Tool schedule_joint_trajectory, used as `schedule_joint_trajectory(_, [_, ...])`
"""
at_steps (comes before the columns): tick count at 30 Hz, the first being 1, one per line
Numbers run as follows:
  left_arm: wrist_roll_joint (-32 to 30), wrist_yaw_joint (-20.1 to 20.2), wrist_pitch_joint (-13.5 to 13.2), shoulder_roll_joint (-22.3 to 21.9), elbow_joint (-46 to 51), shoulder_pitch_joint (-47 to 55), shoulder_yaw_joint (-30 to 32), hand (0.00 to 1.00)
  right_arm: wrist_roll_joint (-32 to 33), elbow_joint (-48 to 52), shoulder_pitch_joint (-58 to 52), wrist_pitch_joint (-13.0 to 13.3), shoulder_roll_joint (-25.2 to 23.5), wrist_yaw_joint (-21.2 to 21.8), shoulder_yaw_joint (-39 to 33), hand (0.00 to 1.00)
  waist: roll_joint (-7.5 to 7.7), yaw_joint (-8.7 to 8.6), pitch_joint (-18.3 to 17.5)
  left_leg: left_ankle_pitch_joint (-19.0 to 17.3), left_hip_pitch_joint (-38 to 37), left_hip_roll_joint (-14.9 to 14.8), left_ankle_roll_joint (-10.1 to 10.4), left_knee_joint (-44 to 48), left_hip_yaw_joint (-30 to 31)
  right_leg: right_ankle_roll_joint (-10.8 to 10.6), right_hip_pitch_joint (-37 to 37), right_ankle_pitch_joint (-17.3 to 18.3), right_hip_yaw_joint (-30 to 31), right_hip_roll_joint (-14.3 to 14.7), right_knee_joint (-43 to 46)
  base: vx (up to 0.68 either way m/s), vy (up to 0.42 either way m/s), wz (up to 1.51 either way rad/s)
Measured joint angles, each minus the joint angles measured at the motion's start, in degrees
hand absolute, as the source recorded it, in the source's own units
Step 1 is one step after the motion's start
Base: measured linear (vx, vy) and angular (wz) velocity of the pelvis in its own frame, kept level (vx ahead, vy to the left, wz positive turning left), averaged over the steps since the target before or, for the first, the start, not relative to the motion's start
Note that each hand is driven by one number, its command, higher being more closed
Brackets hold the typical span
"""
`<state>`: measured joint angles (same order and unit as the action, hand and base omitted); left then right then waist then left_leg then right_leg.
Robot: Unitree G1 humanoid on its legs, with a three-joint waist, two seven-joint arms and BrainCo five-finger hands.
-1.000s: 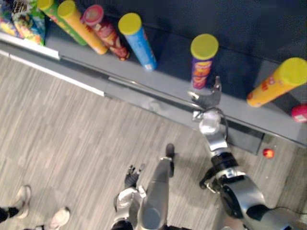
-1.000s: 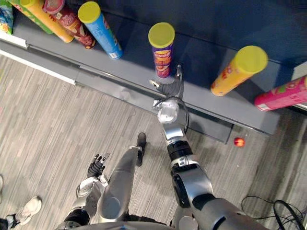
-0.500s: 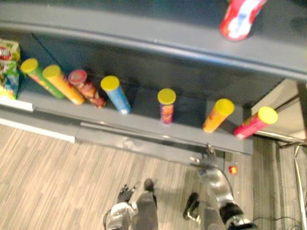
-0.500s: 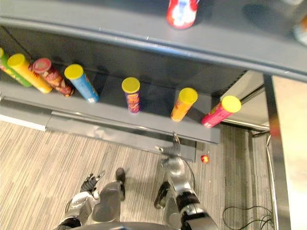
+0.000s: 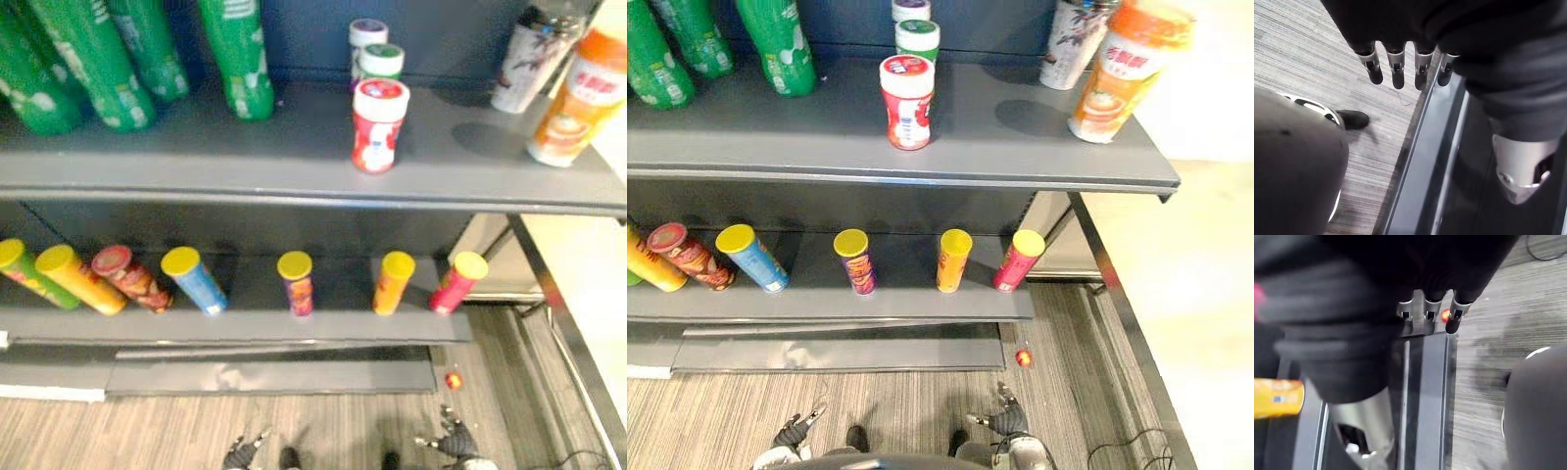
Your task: Put the gum and the chips on the shelf.
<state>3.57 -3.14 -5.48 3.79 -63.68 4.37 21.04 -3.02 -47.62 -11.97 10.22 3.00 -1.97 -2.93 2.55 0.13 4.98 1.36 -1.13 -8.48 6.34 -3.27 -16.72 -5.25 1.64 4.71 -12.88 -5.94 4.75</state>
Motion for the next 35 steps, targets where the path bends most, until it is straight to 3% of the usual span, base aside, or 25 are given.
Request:
schedule_joint_trajectory(3, [0.09,0.44,0.34,-1.33,-0.12,0.69,3.88,0.00,2.26,-6.43,0.71,-0.17,-0.48,-0.08,-7.72,0.00,-0.46,0.08,-0.82,-0.15,-1.59,0.34,0.00,-0.75,-0.17,-0.22,-1.46,-0.32,0.21,-0.13,-1.20,0.01,0.019,-0.07])
schedule_joint_trajectory(6, [1.00,1.00,0.64,-2.19,-0.09,1.96,8.14,0.00,3.29,-14.23,0.47,-2.62,-0.72,-0.56,-13.60,0.00,-0.63,0.12,-1.72,-0.20,-3.32,0.42,0.02,-1.83,-0.53,-0.23,-2.69,-0.32,0.45,-0.11,-1.75,0.02,0.012,-0.07])
schedule_joint_trajectory(15, [2.55,1.15,0.66,-4.26,-0.07,4.44,10.90,0.00,9.98,-17.39,-1.48,-4.99,-1.86,-1.31,-24.17,0.00,-2.78,0.02,-3.02,-0.47,-4.24,0.54,-0.06,-2.44,-2.11,-0.54,-3.09,-0.80,1.91,-0.19,-2.79,0.01,0.007,-0.08])
schedule_joint_trajectory(21, [2.48,1.15,0.67,-4.81,-0.48,5.03,10.67,0.00,13.22,-17.96,-1.37,-4.98,-2.30,-1.28,-26.54,0.00,-3.50,0.11,-3.49,-0.86,-4.49,0.77,-0.08,-2.46,-3.05,-0.61,-3.57,-1.55,2.59,0.01,-4.05,0.05,0.007,-0.07])
schedule_joint_trajectory(35, [2.50,1.45,0.63,-3.71,-2.32,4.89,8.33,0.00,13.24,-20.58,-0.11,-4.93,-1.50,-1.20,-25.89,0.00,-3.47,0.04,-3.68,-1.44,-5.28,0.90,0.19,-2.18,-2.99,-0.70,-5.15,-1.97,2.45,0.57,-5.74,0.03,-0.002,0.00])
